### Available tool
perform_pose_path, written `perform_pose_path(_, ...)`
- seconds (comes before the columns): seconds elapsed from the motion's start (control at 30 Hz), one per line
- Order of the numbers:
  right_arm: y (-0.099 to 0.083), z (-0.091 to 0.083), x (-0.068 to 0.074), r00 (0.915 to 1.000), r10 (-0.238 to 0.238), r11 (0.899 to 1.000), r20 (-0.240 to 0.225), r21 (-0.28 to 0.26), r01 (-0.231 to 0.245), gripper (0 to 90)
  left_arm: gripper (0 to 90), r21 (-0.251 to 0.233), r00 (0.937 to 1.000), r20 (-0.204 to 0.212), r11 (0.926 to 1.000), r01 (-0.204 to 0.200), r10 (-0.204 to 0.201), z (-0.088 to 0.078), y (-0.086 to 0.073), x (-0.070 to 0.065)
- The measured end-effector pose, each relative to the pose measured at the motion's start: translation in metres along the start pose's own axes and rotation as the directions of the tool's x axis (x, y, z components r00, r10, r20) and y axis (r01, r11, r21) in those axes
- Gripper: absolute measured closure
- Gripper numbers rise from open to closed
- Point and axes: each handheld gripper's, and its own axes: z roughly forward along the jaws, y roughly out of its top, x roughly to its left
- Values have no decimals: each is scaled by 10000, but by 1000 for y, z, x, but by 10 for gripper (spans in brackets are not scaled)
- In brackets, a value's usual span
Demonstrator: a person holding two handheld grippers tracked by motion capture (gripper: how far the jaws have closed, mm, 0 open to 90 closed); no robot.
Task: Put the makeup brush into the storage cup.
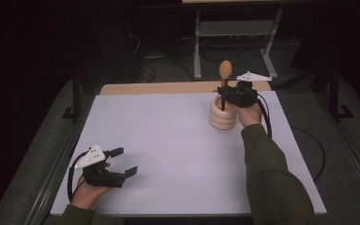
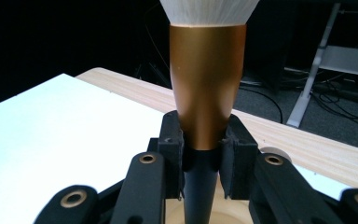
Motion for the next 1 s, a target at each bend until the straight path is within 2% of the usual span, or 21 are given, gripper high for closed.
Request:
perform_pose_path(0.2,-6,1,-4,9999,100,9999,72,80,-101,721,83,-9,9999,16,9999,123,-123,1,0,-1)
perform_pose_path(1.0,-24,5,-9,9996,224,9992,175,331,-230,717,83,134,10000,51,9999,24,-25,2,-1,-1)
